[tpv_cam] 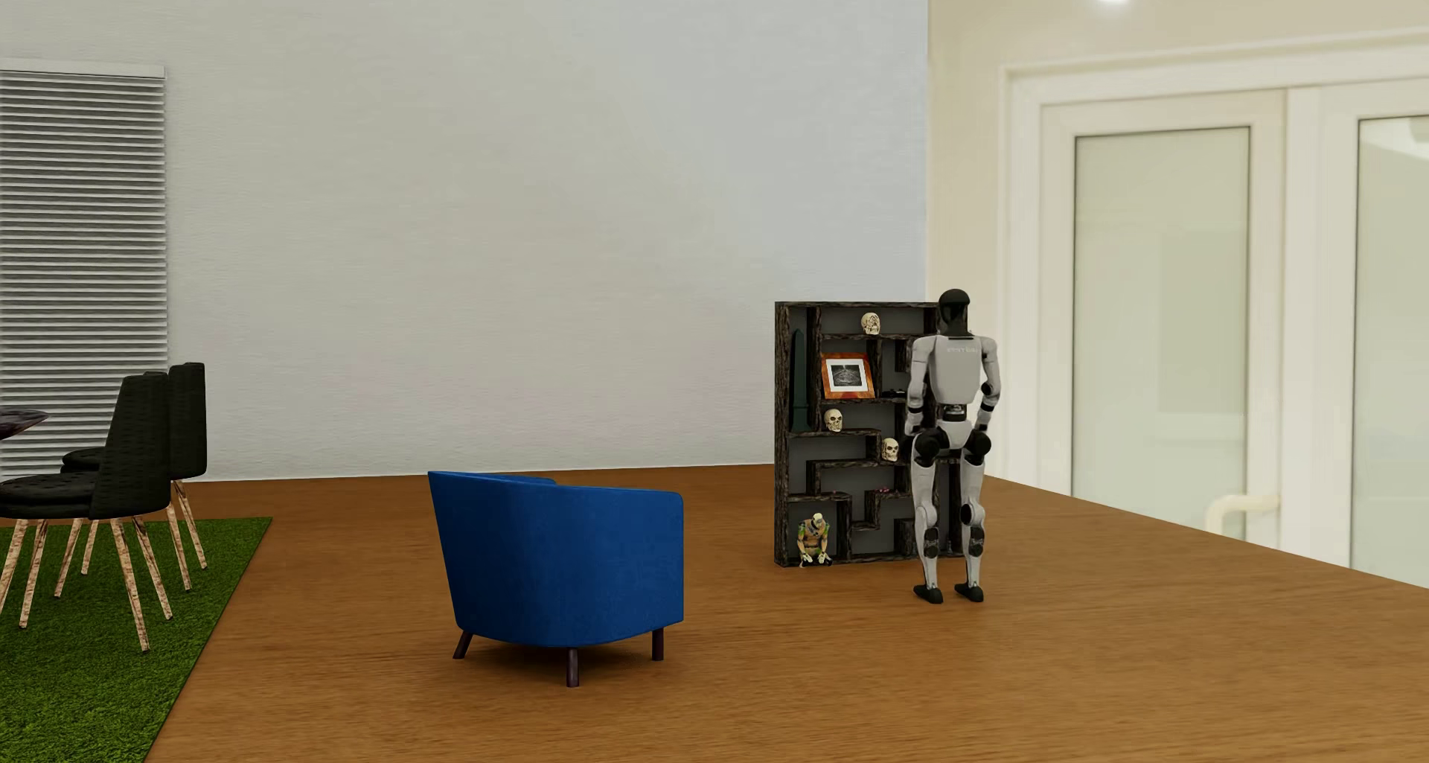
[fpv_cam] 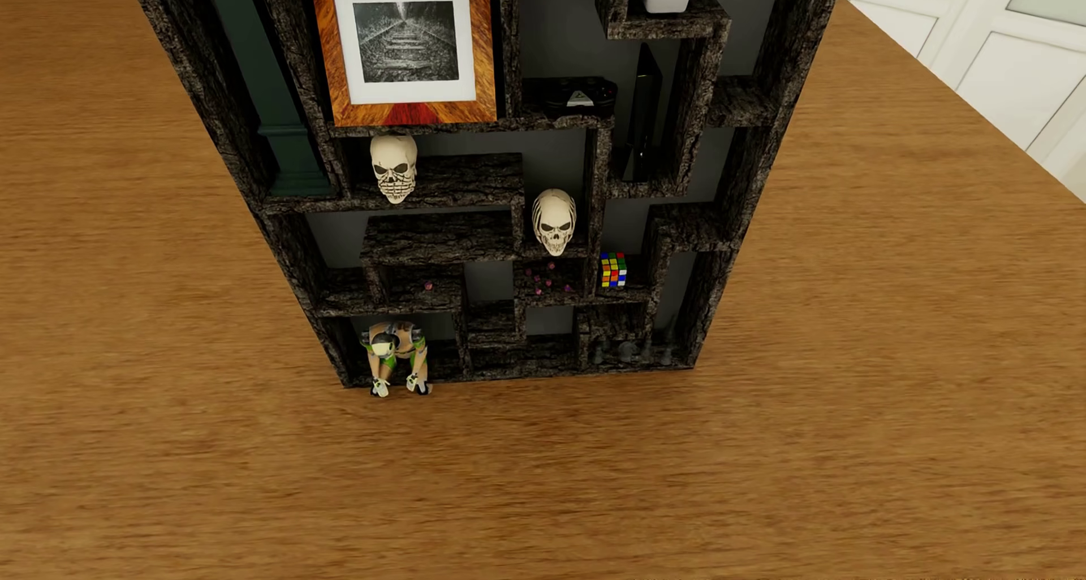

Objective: Head to the shelves

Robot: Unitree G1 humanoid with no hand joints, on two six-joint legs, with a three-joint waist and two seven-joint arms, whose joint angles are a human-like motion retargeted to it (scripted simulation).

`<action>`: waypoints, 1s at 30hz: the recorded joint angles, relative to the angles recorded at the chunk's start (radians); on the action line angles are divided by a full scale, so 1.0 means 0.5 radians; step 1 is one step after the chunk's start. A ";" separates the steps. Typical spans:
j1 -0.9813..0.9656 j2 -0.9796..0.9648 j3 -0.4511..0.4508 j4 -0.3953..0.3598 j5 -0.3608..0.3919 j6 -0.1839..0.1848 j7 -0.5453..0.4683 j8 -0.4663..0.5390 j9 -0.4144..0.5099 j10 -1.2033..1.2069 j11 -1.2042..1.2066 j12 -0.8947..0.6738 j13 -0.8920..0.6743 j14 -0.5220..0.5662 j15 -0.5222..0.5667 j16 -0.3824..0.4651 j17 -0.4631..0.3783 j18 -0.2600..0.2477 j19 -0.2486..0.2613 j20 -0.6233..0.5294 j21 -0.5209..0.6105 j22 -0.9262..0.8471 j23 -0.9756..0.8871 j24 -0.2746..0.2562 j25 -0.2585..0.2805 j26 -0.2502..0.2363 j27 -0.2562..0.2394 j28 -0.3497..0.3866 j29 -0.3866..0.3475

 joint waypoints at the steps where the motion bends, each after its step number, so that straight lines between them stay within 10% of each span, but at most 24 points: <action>1: -0.002 -0.001 -0.001 -0.001 -0.001 0.001 0.000 0.001 0.000 0.005 0.004 -0.019 -0.002 -0.002 -0.003 -0.001 0.011 -0.001 -0.001 0.000 0.001 0.010 -0.003 0.005 0.004 0.012 0.000 -0.006 0.000; 30: 0.076 0.035 -0.009 -0.014 -0.009 0.016 0.044 0.039 -0.007 -0.017 0.049 -0.050 0.008 -0.030 -0.063 -0.046 0.139 0.058 0.005 0.078 -0.059 0.001 -0.028 0.011 -0.011 -0.005 0.003 0.009 -0.014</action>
